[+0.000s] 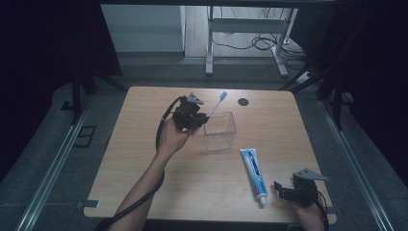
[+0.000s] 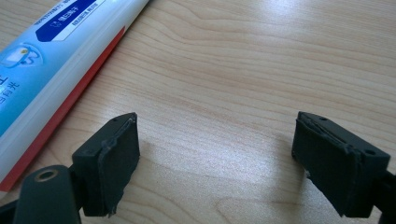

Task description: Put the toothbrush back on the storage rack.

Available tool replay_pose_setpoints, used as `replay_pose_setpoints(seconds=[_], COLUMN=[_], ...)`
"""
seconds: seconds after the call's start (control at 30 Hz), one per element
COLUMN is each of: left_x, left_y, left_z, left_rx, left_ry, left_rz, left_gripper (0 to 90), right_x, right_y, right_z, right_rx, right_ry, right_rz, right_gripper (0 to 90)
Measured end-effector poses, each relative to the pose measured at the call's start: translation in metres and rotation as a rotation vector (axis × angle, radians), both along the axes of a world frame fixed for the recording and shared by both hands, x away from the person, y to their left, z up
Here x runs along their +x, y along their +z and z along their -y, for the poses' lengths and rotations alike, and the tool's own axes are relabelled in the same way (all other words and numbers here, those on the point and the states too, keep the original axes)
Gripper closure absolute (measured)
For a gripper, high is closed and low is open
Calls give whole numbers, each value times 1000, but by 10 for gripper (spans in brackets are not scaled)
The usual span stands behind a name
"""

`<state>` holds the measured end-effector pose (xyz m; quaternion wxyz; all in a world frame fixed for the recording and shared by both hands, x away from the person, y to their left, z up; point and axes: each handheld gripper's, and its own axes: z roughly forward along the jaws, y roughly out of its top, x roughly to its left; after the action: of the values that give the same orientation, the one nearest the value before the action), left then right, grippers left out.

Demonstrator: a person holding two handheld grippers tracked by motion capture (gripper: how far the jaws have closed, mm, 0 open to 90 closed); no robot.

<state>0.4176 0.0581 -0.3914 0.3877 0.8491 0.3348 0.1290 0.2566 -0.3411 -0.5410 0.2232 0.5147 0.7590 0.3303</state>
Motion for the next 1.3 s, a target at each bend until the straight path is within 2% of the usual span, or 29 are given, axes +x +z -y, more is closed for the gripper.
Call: replay_pose_setpoints(seconds=[0.3, 0.67, 0.83, 0.93, 1.3], left_x=[8, 19, 26, 30, 32], left_y=[8, 8, 1, -5, -33], left_z=[10, 39, 51, 55, 67], left_rx=[-31, -38, -51, -61, -18], left_ry=[2, -17, -7, -4, 2], left_rz=[22, 53, 65, 59, 53], left_gripper=[790, 790, 790, 790, 789], right_x=[0, 0, 0, 0, 0], right_y=[0, 0, 0, 0, 0], right_z=[0, 0, 0, 0, 0], right_rx=[0, 0, 0, 2, 0], right_ry=[0, 5, 7, 7, 13], right_rz=[0, 0, 0, 0, 0], right_gripper=[145, 145, 145, 145, 145])
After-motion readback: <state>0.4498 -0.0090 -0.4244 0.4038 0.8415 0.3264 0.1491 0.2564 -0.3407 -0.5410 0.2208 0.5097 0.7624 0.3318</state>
